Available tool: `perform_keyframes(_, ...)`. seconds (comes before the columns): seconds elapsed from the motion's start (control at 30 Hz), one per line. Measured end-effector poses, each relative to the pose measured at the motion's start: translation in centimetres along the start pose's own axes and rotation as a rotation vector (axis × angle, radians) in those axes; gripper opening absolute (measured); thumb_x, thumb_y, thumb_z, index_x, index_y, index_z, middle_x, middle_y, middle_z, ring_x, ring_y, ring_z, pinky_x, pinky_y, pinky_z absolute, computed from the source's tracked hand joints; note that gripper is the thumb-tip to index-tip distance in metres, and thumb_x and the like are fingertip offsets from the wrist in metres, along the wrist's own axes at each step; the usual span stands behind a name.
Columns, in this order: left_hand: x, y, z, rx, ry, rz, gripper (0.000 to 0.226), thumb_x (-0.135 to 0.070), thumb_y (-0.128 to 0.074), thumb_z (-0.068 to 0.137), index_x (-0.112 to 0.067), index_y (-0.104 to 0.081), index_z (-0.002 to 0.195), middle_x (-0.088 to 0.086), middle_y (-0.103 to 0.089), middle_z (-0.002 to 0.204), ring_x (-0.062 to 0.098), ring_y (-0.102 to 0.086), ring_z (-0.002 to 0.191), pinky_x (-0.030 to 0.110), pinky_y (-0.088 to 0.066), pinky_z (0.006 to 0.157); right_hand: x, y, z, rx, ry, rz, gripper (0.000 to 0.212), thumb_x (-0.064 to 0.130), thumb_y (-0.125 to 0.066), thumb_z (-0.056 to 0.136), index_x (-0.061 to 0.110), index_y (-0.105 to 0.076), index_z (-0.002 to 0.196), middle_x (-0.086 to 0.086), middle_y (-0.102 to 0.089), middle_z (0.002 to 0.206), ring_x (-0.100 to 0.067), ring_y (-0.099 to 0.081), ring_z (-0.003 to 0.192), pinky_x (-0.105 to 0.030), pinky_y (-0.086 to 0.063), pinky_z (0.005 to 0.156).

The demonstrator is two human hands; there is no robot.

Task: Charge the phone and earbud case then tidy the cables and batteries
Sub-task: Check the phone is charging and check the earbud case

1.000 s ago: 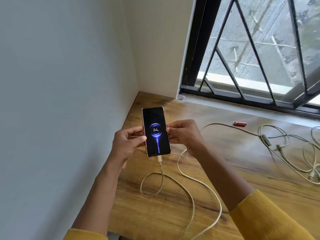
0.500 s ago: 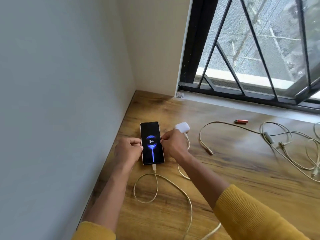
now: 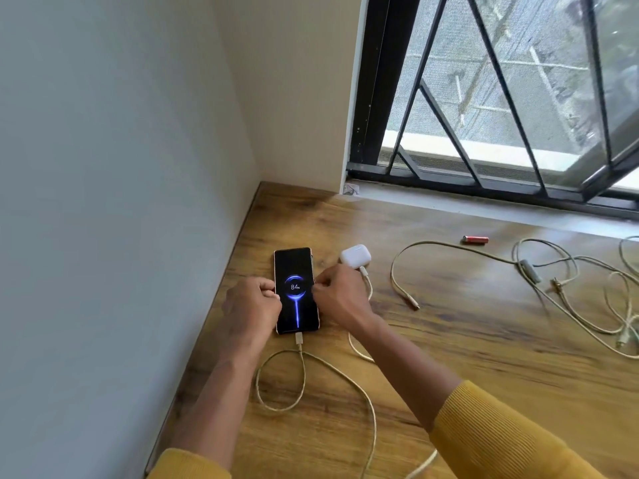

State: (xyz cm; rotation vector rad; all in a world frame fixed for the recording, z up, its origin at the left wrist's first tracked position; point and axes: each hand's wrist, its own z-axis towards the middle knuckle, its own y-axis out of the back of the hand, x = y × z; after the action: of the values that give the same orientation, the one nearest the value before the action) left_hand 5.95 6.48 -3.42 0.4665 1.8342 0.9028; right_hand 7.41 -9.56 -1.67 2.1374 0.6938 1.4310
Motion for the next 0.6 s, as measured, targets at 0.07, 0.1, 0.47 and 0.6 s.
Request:
perform_keyframes(0.07,-0.4,0.0,0.0,-0.018,-0.034,0.011,0.021,-0.009,-0.076,0.090,-0.018,-0.080,0.109,-0.002,-0.078,0.098,0.017,-0.073,0.091,0.028,-0.054,0.075,-0.4,1.0,-0.1,-0.035,0.053,0.032,0.017,0.008,-0.060,0.081,0.003,-0.066,0.067,-0.006,-0.061,0.060,-0.020,-0.054,0.058,-0.028,-0.043,0.052)
perform_keyframes(0.1,-0.8,-0.1,0.0,-0.033,-0.072,0.014,0.025,-0.010,-0.077,0.090,-0.018,-0.078,0.114,-0.001,-0.078,0.102,0.017,-0.072,0.093,0.031,-0.057,0.079,-0.7,1.8,-0.1,-0.072,0.091,0.055,0.015,0.008,-0.061,0.083,0.002,-0.073,0.075,-0.009,-0.070,0.070,-0.022,-0.063,0.067,-0.035,-0.050,0.060)
perform_keyframes(0.47,-8.1,-4.6,-0.6,0.154,-0.421,-0.022,0.040,-0.016,-0.077,0.093,-0.014,-0.070,0.133,-0.003,-0.065,0.119,0.006,-0.064,0.080,0.005,-0.043,0.076,-4.8,8.1,4.5,-0.234,0.027,0.002,0.034,0.005,-0.062,0.089,0.011,-0.077,0.120,-0.008,-0.077,0.103,-0.022,-0.070,0.094,-0.037,-0.057,0.086)
perform_keyframes(0.6,-9.6,-6.0,0.3,0.159,-0.425,0.068,0.050,-0.011,-0.082,0.086,-0.010,-0.066,0.134,0.004,-0.063,0.125,0.023,-0.065,0.105,0.029,-0.050,0.093,-5.1,8.3,5.5,-0.127,0.039,0.028,0.051,-0.006,-0.072,0.080,0.009,-0.071,0.129,-0.012,-0.073,0.113,-0.023,-0.070,0.099,-0.043,-0.061,0.088)
